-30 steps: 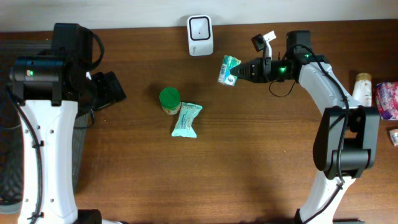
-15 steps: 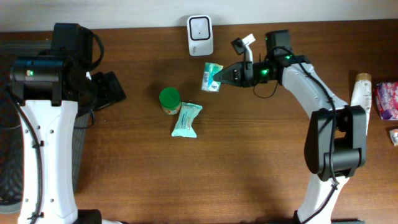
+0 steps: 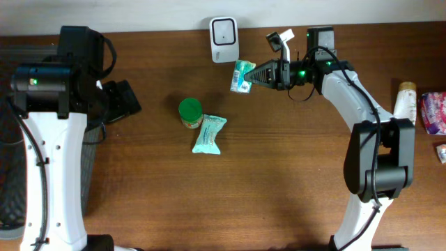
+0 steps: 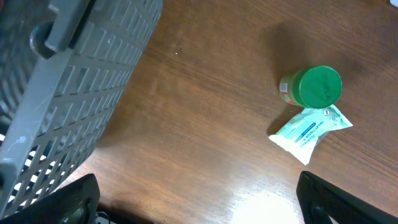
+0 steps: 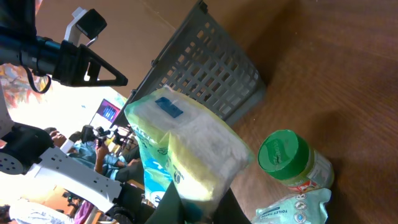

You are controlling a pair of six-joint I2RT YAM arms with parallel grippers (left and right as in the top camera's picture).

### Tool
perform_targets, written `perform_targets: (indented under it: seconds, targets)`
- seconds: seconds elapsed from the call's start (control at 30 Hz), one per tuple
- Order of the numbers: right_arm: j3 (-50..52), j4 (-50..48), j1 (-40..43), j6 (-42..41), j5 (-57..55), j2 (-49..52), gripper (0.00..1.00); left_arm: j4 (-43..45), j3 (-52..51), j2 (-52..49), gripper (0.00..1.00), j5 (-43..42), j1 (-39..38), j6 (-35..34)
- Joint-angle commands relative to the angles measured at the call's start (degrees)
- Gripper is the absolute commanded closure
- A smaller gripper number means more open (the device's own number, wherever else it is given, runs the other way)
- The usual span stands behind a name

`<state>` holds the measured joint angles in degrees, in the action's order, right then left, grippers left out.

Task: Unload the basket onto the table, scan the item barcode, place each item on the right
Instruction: 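Hold the teal wipes packet in front of the scanner window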

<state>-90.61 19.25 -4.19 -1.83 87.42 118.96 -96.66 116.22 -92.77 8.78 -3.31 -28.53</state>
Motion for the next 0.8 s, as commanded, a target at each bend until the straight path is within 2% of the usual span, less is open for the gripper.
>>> perform_targets:
  seconds: [0.0,0.1,0.13,0.17,0.23,0.27,0.33,0.37,0.4,0.47,0.5,0.53,0.57,0.63,0.7,0.77]
  targets:
    - [-1.0,0.0,0.1,-0.4,1.5,-1.3,0.96,-0.1,0.6,0.9,0.01,0.0,0.2,-0.7]
    - [-0.9,0.5,0.0,-0.4,1.0,-1.3,0.96,-0.1,0.6,0.9,0.01,0.0,0.2,-0.7]
    - [-0.8,4.0,-0.3,-0.4,-5.3,-1.3,0.96,0.0,0.6,0.9,0.01,0.0,0.2,-0.7]
    - [-0.8,8.0,-0.7,-0.4,-14.0,-1.3,0.96,-0.1,0.6,0.9,0.01,0.0,0.2,-0.7]
    - [-0.8,18.0,-2.8,-0.2,-45.1,-1.3,0.96,-0.1,0.6,0.9,0.01,0.0,0.2,-0.7]
    - [-0.9,20.4,-4.1,-0.2,-56.1,-1.3,0.96,0.0,0.6,0.9,0.01,0.0,0.2,-0.7]
    - [-2.2,22.4,-5.7,-0.2,-69.3,-1.3,0.96,0.0,0.6,0.9,0.01,0.0,0.2,-0.7]
    - [-3.5,22.0,-7.1,-0.2,-81.8,-1.3,0.96,-0.1,0.6,0.9,0.01,0.0,0.2,-0.7]
    - [-4.2,19.7,-8.5,2.4,-88.6,-1.3,0.96,-0.1,0.6,0.9,0.01,0.0,0.2,-0.7]
    - [-5.0,15.6,-10.4,10.4,-91.7,-1.3,0.96,0.0,0.6,0.9,0.01,0.0,0.2,-0.7]
    - [-5.1,9.9,-12.3,13.1,-96.8,-1.3,0.96,0.0,0.6,0.9,0.01,0.0,0.2,-0.7]
    - [-5.1,2.3,-14.0,13.0,-101.3,-1.2,0.96,-0.1,0.6,0.9,0.01,0.0,0.2,-0.7]
    - [-5.1,-3.0,-15.0,13.0,-101.2,-1.2,0.96,0.0,0.6,0.9,0.01,0.0,0.2,-0.7]
    - [-5.7,-9.2,-15.8,12.9,-100.7,-1.1,0.96,-0.1,0.6,0.9,0.01,0.0,0.2,-0.7]
    - [-8.4,-12.0,-15.8,12.3,-97.3,0.1,0.96,0.0,0.6,0.9,0.01,0.0,0.2,-0.7]
    - [-15.1,-12.9,-15.6,12.3,-95.1,4.2,0.96,0.0,0.6,0.9,0.01,0.0,0.2,-0.7]
